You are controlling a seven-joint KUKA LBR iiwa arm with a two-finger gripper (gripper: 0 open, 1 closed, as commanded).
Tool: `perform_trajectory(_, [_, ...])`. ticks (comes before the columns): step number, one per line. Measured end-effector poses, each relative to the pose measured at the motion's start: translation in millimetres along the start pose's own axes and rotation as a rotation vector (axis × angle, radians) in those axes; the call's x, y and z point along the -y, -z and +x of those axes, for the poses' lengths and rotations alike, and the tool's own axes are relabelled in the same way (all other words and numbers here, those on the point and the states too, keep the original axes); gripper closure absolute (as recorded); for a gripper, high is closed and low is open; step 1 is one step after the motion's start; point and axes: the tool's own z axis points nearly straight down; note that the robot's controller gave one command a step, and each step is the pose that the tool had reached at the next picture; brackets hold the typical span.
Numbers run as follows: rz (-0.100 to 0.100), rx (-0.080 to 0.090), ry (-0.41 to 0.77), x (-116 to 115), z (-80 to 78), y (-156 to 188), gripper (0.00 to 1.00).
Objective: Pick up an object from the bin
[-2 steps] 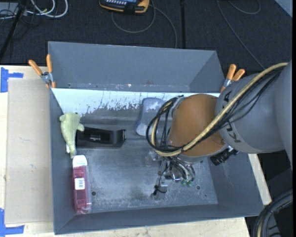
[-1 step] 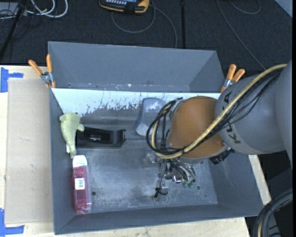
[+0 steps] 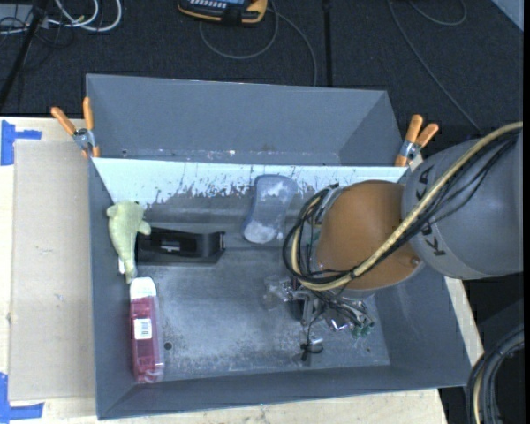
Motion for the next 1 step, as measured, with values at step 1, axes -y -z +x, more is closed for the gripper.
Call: perform_trajectory(1, [-0.008, 0.003, -0.124, 21.8, -6.1, 6.9, 0.0])
